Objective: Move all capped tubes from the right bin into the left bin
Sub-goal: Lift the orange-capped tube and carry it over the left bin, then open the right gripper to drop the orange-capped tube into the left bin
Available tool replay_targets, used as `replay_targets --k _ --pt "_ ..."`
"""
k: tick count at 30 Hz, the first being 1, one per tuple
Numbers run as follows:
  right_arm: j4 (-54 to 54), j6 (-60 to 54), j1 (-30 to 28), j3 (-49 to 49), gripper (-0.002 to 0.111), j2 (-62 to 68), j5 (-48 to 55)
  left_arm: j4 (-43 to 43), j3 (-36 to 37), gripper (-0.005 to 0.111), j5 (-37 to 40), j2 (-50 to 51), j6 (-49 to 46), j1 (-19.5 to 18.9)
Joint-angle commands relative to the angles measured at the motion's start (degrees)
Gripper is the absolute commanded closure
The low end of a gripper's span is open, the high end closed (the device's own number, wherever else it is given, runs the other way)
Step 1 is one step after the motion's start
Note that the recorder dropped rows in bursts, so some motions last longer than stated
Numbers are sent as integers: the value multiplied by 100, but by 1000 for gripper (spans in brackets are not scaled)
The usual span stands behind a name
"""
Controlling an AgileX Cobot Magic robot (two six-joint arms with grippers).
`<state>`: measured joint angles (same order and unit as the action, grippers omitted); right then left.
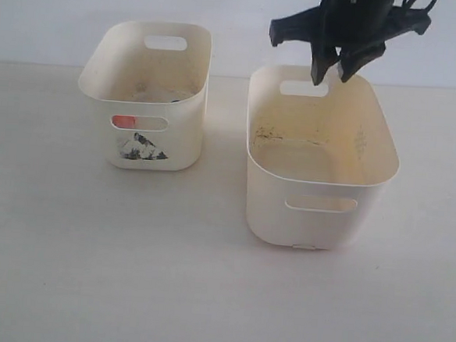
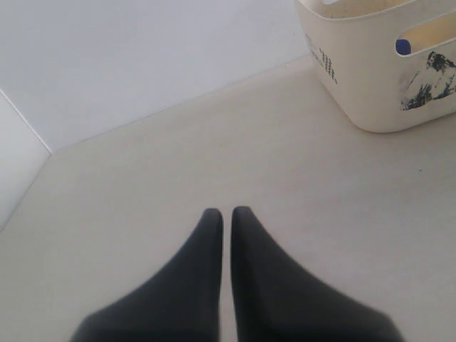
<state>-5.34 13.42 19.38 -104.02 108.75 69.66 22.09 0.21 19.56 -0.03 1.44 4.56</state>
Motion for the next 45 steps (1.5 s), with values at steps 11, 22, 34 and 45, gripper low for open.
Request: replay_targets --k 11,22,34,45 --pt "2676 -2029 856 -9 108 400 -3319 -16 -21 102 -30 3 54 30" --pt "2741 -1930 856 -9 90 1024 -3729 -16 -21 102 -30 3 54 30" --pt "2708 -2135 856 -9 108 609 -3020 -16 -21 102 -30 3 54 30" --pt "2030 -2249 856 245 108 -769 -1141 -16 -21 102 -30 3 54 30"
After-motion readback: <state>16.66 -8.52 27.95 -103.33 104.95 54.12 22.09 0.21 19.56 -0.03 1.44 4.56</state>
